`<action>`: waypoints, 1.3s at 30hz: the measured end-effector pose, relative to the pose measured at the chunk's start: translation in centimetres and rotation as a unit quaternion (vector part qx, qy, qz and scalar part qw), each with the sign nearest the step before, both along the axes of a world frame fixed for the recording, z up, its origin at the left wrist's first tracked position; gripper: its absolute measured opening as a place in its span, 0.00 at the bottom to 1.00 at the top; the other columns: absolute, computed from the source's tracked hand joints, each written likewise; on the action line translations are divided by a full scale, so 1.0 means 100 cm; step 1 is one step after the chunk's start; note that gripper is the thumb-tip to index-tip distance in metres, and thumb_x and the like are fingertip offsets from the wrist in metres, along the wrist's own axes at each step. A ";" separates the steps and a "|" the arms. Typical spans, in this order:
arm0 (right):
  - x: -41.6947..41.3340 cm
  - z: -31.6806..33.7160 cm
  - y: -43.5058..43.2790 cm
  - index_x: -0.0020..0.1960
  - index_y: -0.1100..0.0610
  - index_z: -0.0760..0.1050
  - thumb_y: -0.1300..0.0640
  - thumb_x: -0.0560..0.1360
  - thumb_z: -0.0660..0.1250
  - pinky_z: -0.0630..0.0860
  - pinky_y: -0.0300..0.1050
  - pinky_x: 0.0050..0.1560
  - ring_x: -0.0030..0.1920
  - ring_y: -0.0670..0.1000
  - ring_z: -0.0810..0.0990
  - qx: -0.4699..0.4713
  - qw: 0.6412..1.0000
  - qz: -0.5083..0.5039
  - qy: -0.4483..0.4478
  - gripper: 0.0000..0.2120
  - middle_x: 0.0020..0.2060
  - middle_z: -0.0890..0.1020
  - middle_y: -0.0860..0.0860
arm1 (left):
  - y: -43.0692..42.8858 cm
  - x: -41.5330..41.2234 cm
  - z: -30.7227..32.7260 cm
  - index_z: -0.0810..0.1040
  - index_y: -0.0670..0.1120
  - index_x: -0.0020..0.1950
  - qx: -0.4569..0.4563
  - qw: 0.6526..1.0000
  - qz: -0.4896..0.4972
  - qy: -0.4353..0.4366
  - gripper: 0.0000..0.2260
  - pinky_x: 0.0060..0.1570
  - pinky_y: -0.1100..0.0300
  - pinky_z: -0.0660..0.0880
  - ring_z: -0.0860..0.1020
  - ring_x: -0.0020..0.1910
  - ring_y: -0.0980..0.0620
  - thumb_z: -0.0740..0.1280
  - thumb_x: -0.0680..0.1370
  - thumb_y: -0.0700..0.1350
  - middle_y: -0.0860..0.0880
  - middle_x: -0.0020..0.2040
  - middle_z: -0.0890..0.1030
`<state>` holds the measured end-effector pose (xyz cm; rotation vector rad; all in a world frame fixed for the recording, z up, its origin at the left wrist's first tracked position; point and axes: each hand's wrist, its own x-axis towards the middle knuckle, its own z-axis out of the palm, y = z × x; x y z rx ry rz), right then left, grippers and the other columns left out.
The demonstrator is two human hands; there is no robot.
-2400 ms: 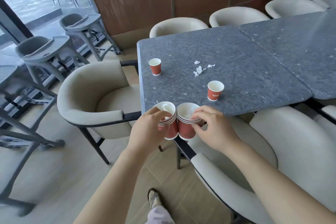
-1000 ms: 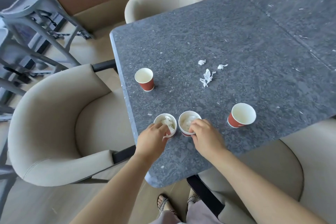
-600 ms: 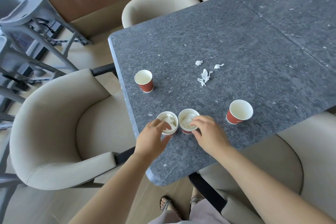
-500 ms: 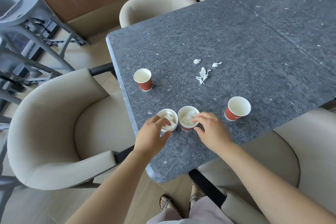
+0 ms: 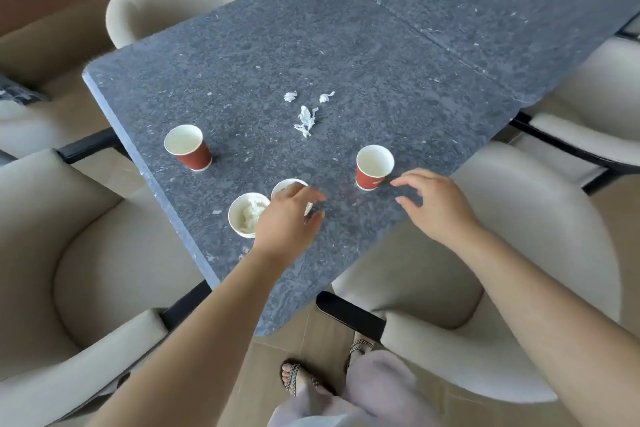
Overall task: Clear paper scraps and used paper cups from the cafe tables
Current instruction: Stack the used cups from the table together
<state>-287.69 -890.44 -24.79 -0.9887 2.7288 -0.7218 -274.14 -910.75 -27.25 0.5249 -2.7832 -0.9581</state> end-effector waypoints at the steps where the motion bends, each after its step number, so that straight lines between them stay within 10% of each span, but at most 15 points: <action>1: -0.002 -0.001 0.004 0.54 0.57 0.78 0.63 0.71 0.69 0.65 0.36 0.45 0.45 0.47 0.73 0.002 1.000 -0.007 -0.002 0.12 0.53 0.80 0.51 | 0.003 -0.004 -0.001 0.77 0.51 0.54 -0.006 1.000 -0.005 -0.005 0.09 0.40 0.53 0.77 0.76 0.50 0.50 0.67 0.74 0.45 0.52 0.52 0.78; 13: -0.048 -0.044 -0.030 0.60 0.55 0.73 0.59 0.73 0.67 0.73 0.49 0.51 0.62 0.54 0.69 0.058 0.997 0.047 -0.013 0.15 0.60 0.75 0.50 | 0.000 -0.038 -0.006 0.77 0.54 0.53 -0.035 0.997 0.029 -0.066 0.10 0.44 0.54 0.76 0.77 0.49 0.51 0.67 0.73 0.45 0.55 0.50 0.77; 22: -0.068 -0.052 -0.083 0.42 0.58 0.76 0.61 0.73 0.63 0.66 0.45 0.36 0.46 0.60 0.77 0.098 0.992 0.070 -0.028 0.04 0.45 0.79 0.55 | -0.042 -0.029 -0.005 0.77 0.55 0.52 -0.042 0.989 0.116 -0.079 0.09 0.40 0.60 0.72 0.76 0.48 0.53 0.68 0.72 0.46 0.56 0.48 0.76; 39: -0.015 -0.051 -0.232 0.49 0.60 0.81 0.65 0.71 0.66 0.74 0.48 0.53 0.53 0.58 0.78 0.022 0.995 0.064 -0.069 0.09 0.51 0.82 0.56 | -0.183 0.006 -0.002 0.76 0.52 0.55 -0.042 0.994 0.035 -0.098 0.10 0.45 0.52 0.76 0.77 0.51 0.49 0.66 0.73 0.46 0.52 0.52 0.77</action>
